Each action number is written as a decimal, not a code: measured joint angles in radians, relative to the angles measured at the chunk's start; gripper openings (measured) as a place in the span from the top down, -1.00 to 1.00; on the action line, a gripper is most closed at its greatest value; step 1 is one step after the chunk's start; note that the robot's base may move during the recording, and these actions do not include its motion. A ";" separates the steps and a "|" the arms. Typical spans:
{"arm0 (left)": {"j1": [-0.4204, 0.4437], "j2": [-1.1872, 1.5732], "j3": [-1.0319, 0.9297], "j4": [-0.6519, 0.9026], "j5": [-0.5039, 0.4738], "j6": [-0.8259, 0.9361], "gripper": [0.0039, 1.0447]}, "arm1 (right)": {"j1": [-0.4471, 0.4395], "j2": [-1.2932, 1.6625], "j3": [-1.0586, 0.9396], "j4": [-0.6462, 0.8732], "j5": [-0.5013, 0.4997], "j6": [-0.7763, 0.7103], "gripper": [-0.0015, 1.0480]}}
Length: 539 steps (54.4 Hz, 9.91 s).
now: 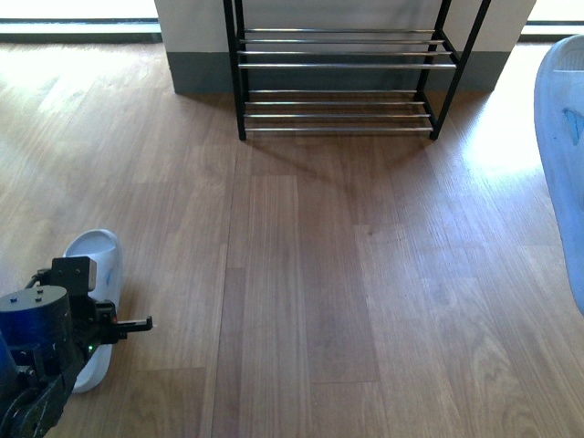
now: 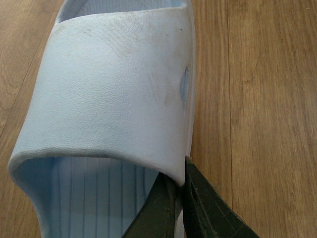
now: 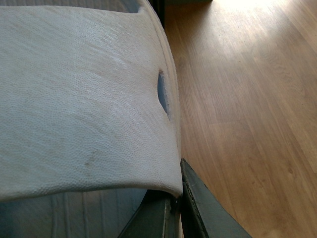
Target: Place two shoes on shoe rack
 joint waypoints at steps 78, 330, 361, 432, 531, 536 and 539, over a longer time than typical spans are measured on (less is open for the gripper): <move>0.000 0.000 -0.005 0.000 0.002 0.000 0.97 | 0.000 0.000 0.000 0.000 0.000 0.000 0.97; -0.002 0.000 -0.093 0.000 0.002 0.000 0.97 | 0.000 0.000 0.000 0.000 0.000 0.000 0.97; -0.869 -1.143 -0.279 -1.477 -0.816 -0.468 0.97 | 0.008 -0.001 0.002 0.000 -0.006 -0.002 0.97; -0.233 -2.647 -0.541 -2.016 -0.357 -0.224 0.97 | 0.002 -0.001 0.000 -0.001 0.000 -0.003 0.97; -0.491 -2.623 -0.515 -1.978 -0.522 -0.266 0.97 | 0.002 -0.002 0.000 -0.001 0.000 -0.003 0.97; -0.491 -2.623 -0.516 -1.978 -0.522 -0.266 0.97 | 0.002 -0.002 0.000 -0.001 0.001 -0.003 0.97; -0.491 -2.623 -0.516 -1.978 -0.522 -0.266 0.97 | 0.002 -0.001 0.000 -0.001 0.000 -0.003 0.97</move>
